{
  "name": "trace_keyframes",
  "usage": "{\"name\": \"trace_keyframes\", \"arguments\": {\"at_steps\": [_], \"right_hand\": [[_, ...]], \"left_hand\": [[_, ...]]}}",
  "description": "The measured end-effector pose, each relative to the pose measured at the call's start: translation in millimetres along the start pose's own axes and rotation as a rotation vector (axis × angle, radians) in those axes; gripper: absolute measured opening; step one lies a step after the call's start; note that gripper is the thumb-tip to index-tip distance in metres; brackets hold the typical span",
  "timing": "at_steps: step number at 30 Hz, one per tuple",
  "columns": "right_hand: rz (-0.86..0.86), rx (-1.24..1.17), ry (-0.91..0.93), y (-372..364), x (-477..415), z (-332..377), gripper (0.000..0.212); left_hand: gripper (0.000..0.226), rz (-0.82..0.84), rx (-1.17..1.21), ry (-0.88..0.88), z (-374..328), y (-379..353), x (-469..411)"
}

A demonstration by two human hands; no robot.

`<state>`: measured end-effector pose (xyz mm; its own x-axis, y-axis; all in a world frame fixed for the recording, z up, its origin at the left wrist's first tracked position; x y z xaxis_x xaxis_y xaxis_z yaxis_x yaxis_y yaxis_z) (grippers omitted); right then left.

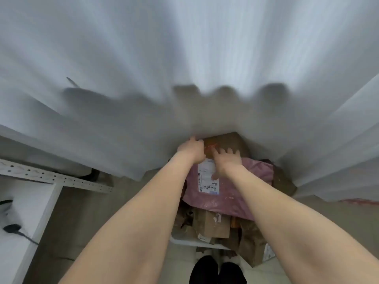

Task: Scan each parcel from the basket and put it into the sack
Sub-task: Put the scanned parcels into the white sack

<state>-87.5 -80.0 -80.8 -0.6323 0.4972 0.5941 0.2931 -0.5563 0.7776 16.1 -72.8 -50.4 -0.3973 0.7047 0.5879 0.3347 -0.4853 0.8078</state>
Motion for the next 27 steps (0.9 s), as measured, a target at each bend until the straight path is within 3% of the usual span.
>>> {"name": "trace_keyframes", "arguments": {"at_steps": [10, 15, 20, 27], "right_hand": [[0.025, 0.141, -0.017, -5, -21, 3, 0.059], [0.100, -0.125, 0.026, -1, -9, 11, 0.042], [0.032, -0.272, 0.075, 38, 11, 25, 0.042], [-0.127, -0.552, 0.111, 102, 36, 42, 0.033]], "left_hand": [[0.055, 0.050, 0.011, 0.063, 32, -27, -17], [0.051, 0.059, 0.027, 0.107, 52, -16, -3], [0.040, 0.021, 0.116, 0.170, 72, 19, 27], [0.054, -0.168, 0.480, 0.437, 126, 79, 85]]}}
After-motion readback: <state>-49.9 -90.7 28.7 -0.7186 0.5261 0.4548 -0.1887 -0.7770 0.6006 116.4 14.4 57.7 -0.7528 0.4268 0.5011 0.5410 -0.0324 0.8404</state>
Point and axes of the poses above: each hand's wrist, its own x-axis away from the middle knuckle, its own y-axis out of the back of the hand, z = x × y, the point moved 9 cm from there along -x, towards the middle knuckle, and after that the axes turned 14 degrees about y, right-handed, at the moved point
